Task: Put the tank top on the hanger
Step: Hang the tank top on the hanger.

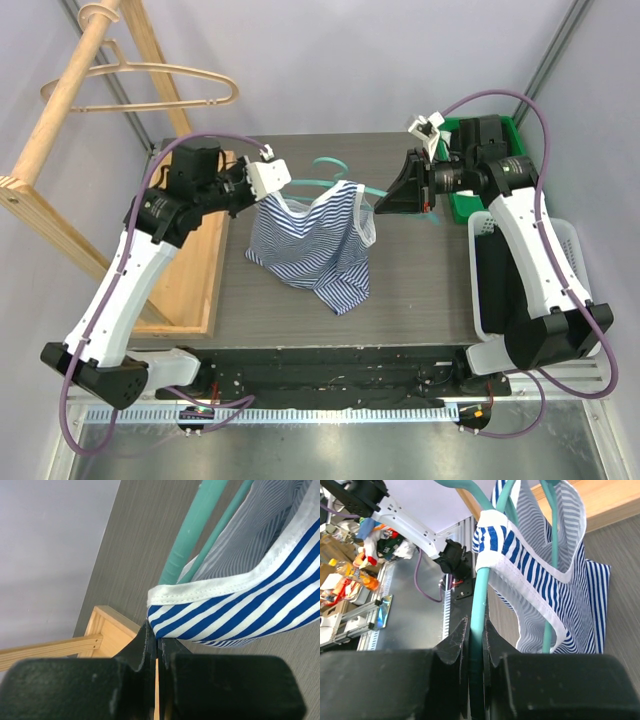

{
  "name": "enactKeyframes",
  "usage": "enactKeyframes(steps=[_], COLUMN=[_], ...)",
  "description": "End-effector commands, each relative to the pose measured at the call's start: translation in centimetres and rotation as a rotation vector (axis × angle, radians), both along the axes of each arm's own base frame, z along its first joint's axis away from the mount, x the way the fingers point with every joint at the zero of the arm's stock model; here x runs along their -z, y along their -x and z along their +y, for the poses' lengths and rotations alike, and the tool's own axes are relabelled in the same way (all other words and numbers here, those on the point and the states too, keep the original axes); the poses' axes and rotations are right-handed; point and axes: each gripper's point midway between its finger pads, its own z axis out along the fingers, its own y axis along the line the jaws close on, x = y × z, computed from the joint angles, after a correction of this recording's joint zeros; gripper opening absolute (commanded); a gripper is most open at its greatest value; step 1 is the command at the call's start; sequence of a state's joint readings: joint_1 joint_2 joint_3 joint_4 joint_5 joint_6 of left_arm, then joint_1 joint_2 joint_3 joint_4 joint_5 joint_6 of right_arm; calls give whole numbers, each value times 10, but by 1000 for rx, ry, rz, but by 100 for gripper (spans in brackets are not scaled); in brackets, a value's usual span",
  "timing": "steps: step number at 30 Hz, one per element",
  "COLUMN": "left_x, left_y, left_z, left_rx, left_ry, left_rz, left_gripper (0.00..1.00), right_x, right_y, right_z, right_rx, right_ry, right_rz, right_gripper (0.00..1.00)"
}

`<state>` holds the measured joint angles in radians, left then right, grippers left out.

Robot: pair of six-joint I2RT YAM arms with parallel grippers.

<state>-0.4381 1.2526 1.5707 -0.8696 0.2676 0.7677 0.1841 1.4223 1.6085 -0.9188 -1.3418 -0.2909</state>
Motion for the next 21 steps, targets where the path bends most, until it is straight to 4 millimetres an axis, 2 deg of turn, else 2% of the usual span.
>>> enactKeyframes(steps=[1, 7, 11, 15, 17, 21], left_x=[-19, -23, -29, -25, -20, -23], left_y=[-5, -10, -17, -17, -18, -24], left_z=[-10, -11, -1, 7, 10, 14], left_rx=[39, 44, 9, -6, -17, -47], left_ry=[39, 29, -11, -52, -72, -75], left_rz=[-49, -69, -114, -127, -129, -150], left_gripper=[0, 0, 0, 0, 0, 0], right_x=[-20, -14, -15, -20, -19, -15], right_y=[11, 11, 12, 14, 15, 16], right_z=[4, 6, 4, 3, 3, 4], right_rx=[-84, -85, -70, -78, -80, -84], right_ry=[-89, -93, -89, -97, -98, -99], right_rz=[-13, 15, -1, -1, 5, 15], right_gripper=[1, 1, 1, 1, 1, 1])
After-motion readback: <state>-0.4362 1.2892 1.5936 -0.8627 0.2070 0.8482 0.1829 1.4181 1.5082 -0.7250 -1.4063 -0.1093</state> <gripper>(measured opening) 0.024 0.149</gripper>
